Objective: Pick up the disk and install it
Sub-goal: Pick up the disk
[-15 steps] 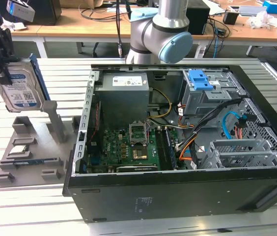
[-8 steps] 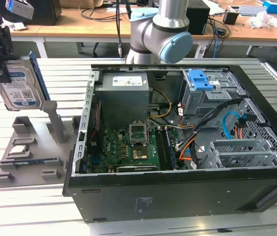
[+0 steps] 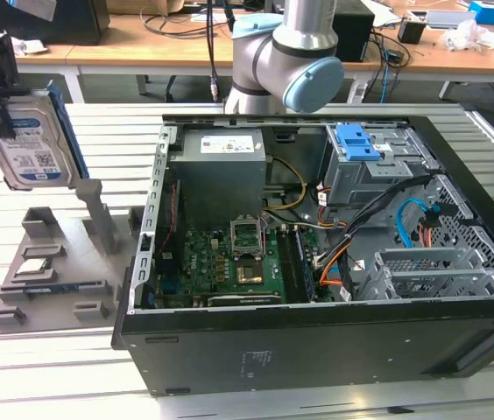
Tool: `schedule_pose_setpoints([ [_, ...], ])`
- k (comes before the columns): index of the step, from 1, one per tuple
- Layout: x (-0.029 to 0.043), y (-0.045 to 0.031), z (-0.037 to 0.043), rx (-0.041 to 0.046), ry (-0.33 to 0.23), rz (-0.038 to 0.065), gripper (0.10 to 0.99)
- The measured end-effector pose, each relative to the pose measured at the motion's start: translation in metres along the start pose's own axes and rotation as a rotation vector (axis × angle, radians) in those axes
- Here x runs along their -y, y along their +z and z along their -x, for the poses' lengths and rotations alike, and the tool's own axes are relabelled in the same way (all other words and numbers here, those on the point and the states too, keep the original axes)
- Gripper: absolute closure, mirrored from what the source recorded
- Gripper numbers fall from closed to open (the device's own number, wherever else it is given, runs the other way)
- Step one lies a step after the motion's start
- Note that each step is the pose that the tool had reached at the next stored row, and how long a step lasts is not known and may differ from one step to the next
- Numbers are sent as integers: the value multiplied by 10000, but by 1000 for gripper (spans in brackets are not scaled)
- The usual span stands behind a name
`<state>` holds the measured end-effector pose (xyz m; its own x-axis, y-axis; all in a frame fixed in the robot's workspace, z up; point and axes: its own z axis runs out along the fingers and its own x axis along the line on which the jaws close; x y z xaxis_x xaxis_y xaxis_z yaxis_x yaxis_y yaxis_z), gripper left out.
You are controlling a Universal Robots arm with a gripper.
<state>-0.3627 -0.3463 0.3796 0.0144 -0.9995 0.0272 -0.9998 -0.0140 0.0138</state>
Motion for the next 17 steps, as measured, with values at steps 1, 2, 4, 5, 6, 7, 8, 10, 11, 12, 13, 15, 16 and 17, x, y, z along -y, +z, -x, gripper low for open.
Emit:
schedule_pose_setpoints([
  [1, 0, -21, -1, 2, 0, 0, 725],
  [2, 0, -36, -1, 4, 0, -1, 725],
  [4, -1, -88, -2, 8, 0, -1, 725],
  [5, -1, -102, -3, 9, 0, 0, 725],
  [6, -2, -120, -3, 10, 0, 0, 725],
  [7, -2, -139, -4, 11, 0, 0, 725],
  [8, -2, -153, -4, 12, 0, 0, 725],
  [10, -2, -182, -5, 15, 0, 0, 725],
  [11, -3, -193, -5, 15, 0, -1, 725],
  [12, -3, -215, -6, 16, 0, -1, 725],
  [13, -3, -240, -6, 18, 0, 0, 725],
  [15, -4, -291, -8, 21, 0, 0, 725],
  [16, -4, -308, -9, 22, 0, -1, 725],
  [17, -4, -332, -9, 23, -1, 0, 725],
])
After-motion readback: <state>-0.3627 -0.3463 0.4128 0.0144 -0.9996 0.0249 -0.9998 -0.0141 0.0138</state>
